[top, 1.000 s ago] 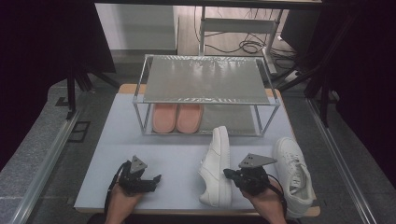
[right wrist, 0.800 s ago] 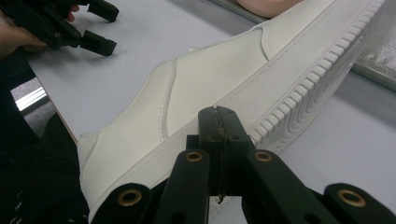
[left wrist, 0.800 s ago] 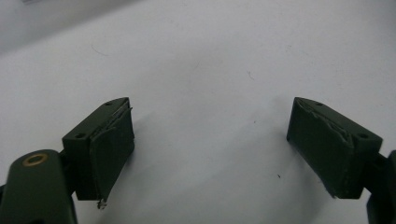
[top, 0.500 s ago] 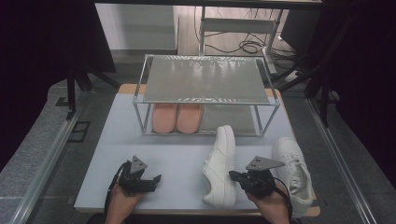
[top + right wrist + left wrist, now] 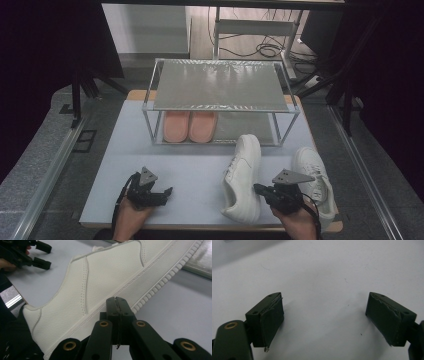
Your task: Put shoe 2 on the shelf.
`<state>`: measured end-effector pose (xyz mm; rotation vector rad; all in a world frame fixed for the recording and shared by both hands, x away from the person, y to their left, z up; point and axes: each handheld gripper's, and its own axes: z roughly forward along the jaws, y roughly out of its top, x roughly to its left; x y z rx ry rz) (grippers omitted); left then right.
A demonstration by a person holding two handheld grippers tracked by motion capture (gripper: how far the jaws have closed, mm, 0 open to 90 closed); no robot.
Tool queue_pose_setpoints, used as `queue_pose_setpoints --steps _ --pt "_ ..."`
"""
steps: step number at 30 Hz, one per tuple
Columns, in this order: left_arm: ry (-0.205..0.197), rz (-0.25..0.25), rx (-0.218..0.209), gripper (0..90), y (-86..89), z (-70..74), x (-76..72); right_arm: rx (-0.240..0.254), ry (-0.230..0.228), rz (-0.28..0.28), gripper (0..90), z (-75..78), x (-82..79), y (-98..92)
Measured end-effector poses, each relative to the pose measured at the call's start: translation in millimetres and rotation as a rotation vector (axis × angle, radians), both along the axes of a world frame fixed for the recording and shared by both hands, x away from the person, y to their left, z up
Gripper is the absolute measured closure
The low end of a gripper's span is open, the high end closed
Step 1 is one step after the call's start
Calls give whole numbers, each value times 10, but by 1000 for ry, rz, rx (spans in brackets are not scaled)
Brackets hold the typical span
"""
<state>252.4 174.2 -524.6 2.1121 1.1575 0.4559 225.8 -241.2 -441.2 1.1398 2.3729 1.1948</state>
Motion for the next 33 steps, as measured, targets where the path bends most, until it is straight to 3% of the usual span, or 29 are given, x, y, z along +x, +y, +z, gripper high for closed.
queue_pose_setpoints --steps 4,6,7,8,10,11,13,15,16,21,33 --pt "0 0 0 150 0 0 1 -16 4 -33 900 -11 -25 -69" --pt "0 0 0 150 0 0 1 -42 7 -58 900 -24 -44 -116" --pt "1 0 0 150 0 0 1 -85 10 -89 900 -46 -57 -166" --pt "1 0 0 150 0 0 1 -85 10 -89 900 -46 -57 -166" --pt "1 0 0 150 1 0 1 -103 5 -141 900 -47 -69 -259" --pt "1 0 0 150 1 0 2 -148 1 -178 900 -41 -71 -294" --pt "2 0 0 150 2 1 1 -159 15 -210 900 -63 -75 -402" --pt "1 0 0 150 0 0 1 -146 13 -216 895 -72 -81 -445" --pt "1 0 0 151 1 1 2 -79 24 -210 887 -60 -109 -538" --pt "1 0 0 151 1 0 1 -99 7 -239 868 -27 -113 -555" --pt "1 0 0 151 1 1 1 -90 40 -297 893 -80 39 -417"
